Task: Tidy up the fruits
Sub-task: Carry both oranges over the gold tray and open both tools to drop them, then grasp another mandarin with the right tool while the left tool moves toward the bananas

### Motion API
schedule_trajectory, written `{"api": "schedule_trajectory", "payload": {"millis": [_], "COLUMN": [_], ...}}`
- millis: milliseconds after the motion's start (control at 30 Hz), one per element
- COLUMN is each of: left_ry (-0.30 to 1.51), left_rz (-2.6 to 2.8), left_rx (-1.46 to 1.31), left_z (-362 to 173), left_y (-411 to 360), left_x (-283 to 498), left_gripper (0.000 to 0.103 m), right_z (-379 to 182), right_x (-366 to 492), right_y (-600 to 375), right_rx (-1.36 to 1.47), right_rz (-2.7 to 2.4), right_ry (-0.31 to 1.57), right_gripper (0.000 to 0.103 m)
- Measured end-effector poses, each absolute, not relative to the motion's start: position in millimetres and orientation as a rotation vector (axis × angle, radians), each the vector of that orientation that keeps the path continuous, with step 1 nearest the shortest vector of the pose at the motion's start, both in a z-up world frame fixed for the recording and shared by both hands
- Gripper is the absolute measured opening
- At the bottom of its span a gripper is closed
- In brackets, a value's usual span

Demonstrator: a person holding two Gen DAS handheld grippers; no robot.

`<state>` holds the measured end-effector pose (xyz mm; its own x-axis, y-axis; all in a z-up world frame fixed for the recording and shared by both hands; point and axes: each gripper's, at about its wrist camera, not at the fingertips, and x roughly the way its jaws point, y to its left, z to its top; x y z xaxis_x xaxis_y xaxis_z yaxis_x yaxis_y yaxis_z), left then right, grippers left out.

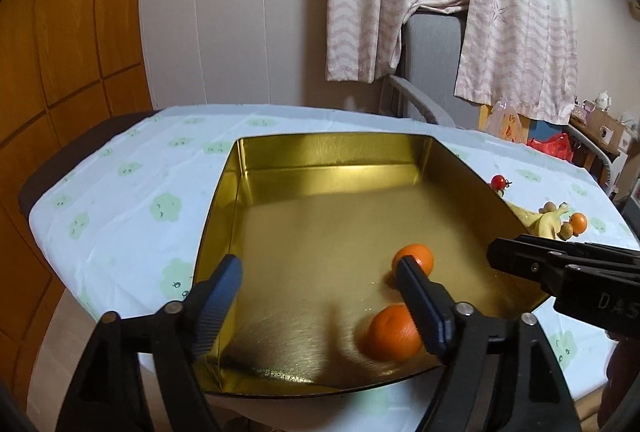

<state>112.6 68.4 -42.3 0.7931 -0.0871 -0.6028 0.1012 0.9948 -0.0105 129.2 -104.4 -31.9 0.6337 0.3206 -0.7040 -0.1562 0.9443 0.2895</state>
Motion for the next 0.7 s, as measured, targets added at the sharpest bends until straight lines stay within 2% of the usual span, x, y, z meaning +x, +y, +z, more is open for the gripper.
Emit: {"api": "schedule_trajectory", "payload": {"millis": [333, 700], "left_ry": [0.582, 0.576], "left_rz": [-0.058, -0.129], "left_rx": [0.007, 0.083], "left_z": [-30.9, -28.1], "left_y": [63.8, 25.1], "left_x": [92.5, 64.4], "left_gripper": [0.103, 0.103], "right_z": [-20.8, -27.5], "right_x": [99.7, 67.3], "right_y": [-138.5, -195.7], "right_rx": [0.240, 0.309], "right_rz": [0.194, 0.063], "right_ry": [0.786, 0.768], "right_gripper": [0.040, 0.040]}}
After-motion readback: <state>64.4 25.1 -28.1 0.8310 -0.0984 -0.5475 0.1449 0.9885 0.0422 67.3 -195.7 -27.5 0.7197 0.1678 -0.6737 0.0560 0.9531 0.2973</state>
